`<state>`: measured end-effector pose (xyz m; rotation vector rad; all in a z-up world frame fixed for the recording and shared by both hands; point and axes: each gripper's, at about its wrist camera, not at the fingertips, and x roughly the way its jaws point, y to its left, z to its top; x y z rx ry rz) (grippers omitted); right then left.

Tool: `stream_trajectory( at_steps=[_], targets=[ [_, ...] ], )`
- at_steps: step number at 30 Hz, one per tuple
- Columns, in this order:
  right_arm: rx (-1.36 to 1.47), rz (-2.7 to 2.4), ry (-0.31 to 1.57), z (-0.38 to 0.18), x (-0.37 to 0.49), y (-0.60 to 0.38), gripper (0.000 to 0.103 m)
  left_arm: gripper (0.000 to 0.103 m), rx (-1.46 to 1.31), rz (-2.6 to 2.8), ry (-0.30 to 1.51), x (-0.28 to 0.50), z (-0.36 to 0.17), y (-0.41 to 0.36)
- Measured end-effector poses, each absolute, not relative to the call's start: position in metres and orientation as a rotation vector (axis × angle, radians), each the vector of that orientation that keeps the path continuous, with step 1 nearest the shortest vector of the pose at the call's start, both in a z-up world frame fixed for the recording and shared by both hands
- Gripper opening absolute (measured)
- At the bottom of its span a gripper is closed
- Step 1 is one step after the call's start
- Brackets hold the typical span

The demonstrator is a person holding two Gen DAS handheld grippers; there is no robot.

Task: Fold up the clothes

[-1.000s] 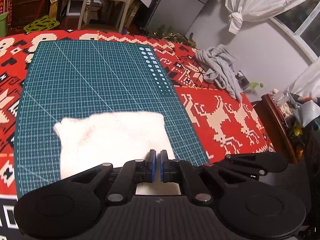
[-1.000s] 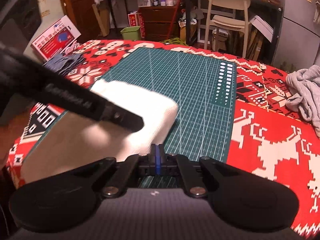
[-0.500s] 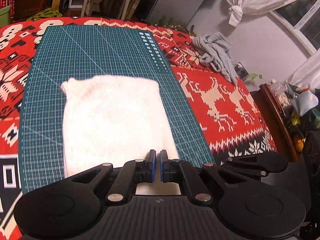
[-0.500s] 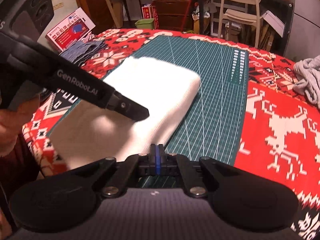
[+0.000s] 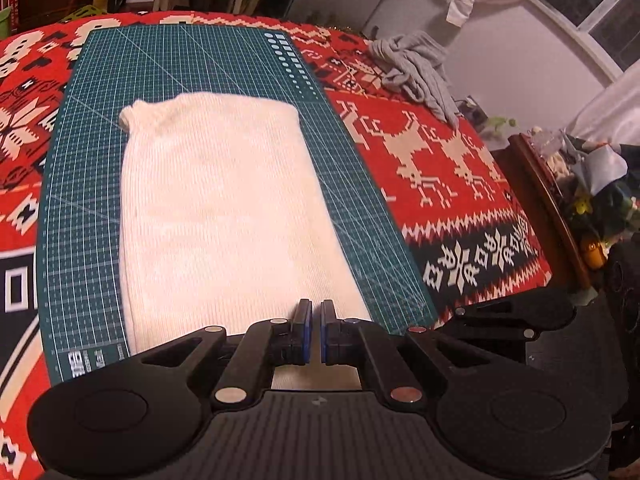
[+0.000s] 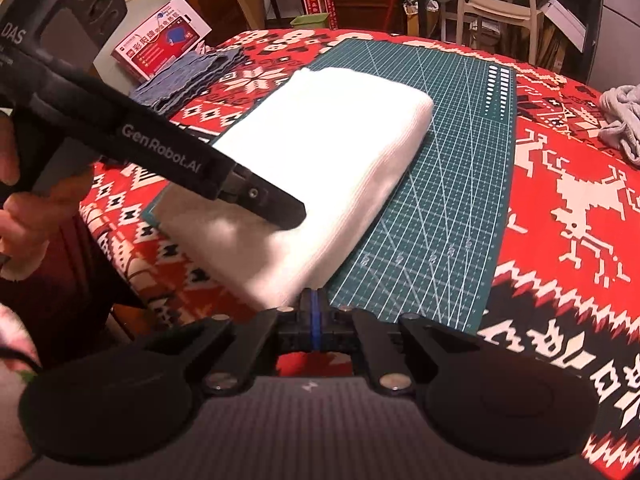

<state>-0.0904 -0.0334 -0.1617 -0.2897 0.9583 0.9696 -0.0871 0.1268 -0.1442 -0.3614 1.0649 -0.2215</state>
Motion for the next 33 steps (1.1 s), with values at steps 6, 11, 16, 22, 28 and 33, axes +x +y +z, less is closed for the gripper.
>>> stream_trajectory(
  at_steps=[6,11,16,22,28,33],
  targets=[
    [-0.292,0.948,0.941,-0.157,-0.091,-0.038,0.003,0.003,-0.36,-0.22,1.074,-0.099,-0.145,0.126],
    [-0.285,0.913,0.915,-0.151,-0.087,-0.043,0.004,0.003,-0.359,-0.2,1.049,-0.095,-0.14,0.131],
    [-0.236,0.875,0.853,-0.152,-0.073,-0.039,0.005,0.003,-0.336,-0.199,1.031,-0.091,-0.137,0.13],
    [-0.303,0.938,0.858,-0.156,-0.086,-0.029,0.003,0.003,-0.341,-0.211,1.045,-0.099,-0.139,0.128],
    [-0.349,0.983,0.871,-0.149,-0.11,-0.027,0.003,0.003,-0.337,-0.227,1.067,-0.109,-0.141,0.125],
    [-0.35,1.012,0.883,-0.145,-0.121,-0.024,0.003,0.003,-0.348,-0.217,1.073,-0.114,-0.142,0.128]
  ],
)
